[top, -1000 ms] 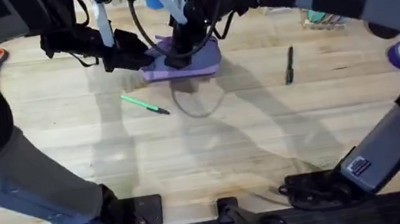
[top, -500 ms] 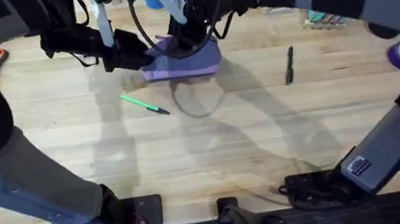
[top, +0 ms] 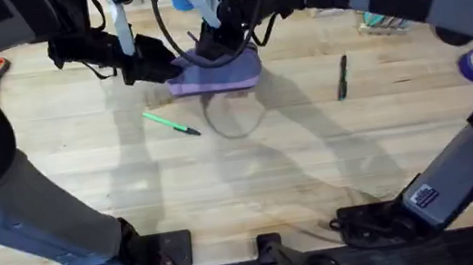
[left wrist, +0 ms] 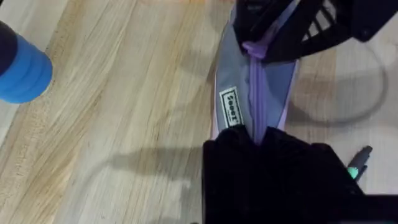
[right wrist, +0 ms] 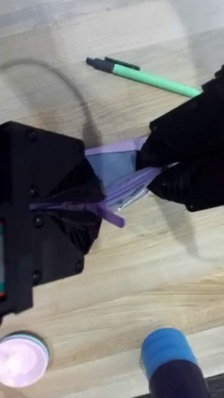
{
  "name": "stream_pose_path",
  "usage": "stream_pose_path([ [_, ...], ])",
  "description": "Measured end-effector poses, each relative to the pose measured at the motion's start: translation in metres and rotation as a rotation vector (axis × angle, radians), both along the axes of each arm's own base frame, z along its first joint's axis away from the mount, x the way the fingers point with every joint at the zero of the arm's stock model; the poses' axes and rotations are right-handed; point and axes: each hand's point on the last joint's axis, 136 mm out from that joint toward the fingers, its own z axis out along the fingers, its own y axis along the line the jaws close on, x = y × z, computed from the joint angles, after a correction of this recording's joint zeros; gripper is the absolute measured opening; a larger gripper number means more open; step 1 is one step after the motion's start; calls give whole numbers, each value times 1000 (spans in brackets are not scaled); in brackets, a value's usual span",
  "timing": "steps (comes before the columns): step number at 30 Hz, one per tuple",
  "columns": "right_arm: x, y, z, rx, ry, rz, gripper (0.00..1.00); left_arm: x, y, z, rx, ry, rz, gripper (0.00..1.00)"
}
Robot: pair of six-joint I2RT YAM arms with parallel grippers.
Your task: Unzip the bag, pick up the pens from the table one at a time and place them inside, then zip the bag closed.
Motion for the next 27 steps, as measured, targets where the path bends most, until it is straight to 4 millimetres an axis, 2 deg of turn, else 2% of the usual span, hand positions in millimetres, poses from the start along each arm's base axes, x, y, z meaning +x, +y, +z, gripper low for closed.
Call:
stream_pose_path([
  [6, -1, 0, 4, 18, 19, -33, 31, 0, 0, 0, 0, 0, 0, 42],
  [13, -3, -3, 30, 71, 28, -102, 31, 0, 0, 0, 1, 0, 1, 42],
  [21, -3, -4, 30, 95, 71, -156, 32, 0, 0, 0, 1, 1, 1, 42],
  [27, -5, 5, 30, 106, 67, -140, 33, 0, 0, 0, 3, 0, 1, 42],
])
